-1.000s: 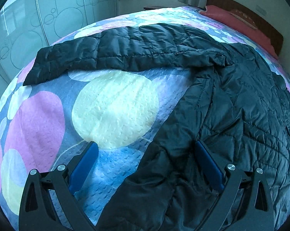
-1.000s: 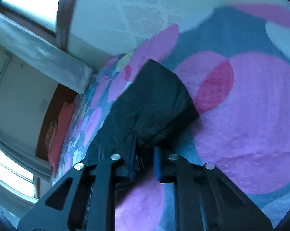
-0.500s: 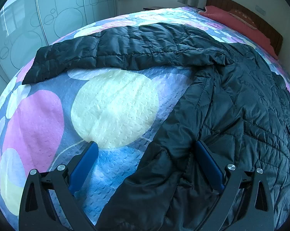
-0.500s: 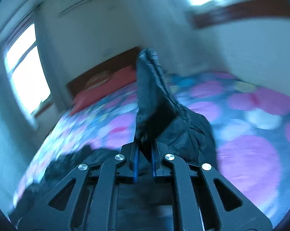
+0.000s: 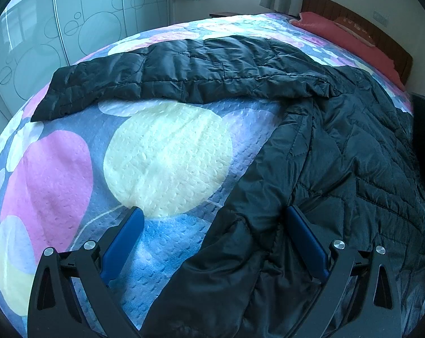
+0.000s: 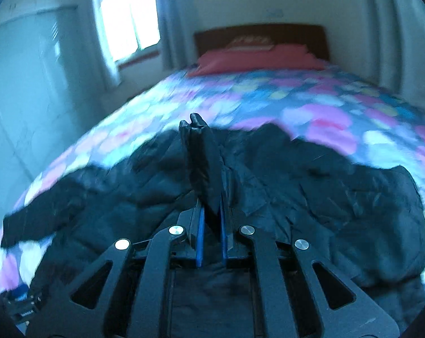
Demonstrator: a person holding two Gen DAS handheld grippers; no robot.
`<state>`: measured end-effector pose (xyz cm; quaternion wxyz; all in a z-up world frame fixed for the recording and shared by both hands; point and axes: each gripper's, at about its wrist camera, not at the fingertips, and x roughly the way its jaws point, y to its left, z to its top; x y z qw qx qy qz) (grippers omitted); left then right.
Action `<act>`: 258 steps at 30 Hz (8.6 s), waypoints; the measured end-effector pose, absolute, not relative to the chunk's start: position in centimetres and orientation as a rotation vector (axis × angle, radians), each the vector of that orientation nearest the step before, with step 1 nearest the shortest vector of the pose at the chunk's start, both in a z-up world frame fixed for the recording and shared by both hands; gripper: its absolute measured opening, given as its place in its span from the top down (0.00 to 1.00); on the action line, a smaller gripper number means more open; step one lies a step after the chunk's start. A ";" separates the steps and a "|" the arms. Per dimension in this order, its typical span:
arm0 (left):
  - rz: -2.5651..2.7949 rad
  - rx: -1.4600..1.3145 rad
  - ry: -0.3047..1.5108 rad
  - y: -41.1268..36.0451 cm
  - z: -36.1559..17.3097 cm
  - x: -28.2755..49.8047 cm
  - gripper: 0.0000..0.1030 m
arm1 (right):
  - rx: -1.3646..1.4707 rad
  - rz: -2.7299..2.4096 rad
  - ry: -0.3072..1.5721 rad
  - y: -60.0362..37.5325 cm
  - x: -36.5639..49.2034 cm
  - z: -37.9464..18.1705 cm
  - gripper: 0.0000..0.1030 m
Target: Fold large clothes
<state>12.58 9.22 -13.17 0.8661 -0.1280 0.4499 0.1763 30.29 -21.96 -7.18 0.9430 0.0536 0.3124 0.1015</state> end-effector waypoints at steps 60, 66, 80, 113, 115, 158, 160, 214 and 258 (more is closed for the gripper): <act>0.374 -0.262 0.943 9.0 -13.2 12.6 0.04 | 0.114 -0.131 0.857 -29.0 32.8 -12.9 0.51; 0.376 -0.259 0.943 9.0 -13.2 12.6 0.04 | 0.112 -0.128 0.850 -28.8 32.4 -12.9 0.50; 0.375 -0.261 0.942 9.0 -13.2 12.6 0.04 | 0.134 -0.212 0.796 -32.2 28.4 -11.0 0.41; 0.337 -0.467 0.809 18.9 -10.2 10.4 0.04 | 0.158 -0.214 0.818 -32.9 29.1 -13.3 0.39; 0.350 -0.512 0.804 21.2 -10.8 10.6 0.04 | 0.159 -0.213 0.819 -32.9 29.1 -13.3 0.39; 0.238 -0.556 0.452 20.8 -0.5 17.8 0.93 | 0.156 -0.218 0.810 -32.9 28.8 -12.9 0.39; 0.174 -0.508 0.468 17.2 0.1 19.1 0.93 | 0.161 -0.214 0.809 -33.1 28.9 -12.8 0.38; -0.025 -0.122 0.657 3.4 -4.1 22.6 0.34 | 0.191 -0.037 0.740 -30.0 29.6 -5.4 0.88; -0.121 0.042 0.909 -7.6 -11.3 36.2 0.32 | 0.044 -0.016 0.865 -25.1 39.0 -11.7 0.58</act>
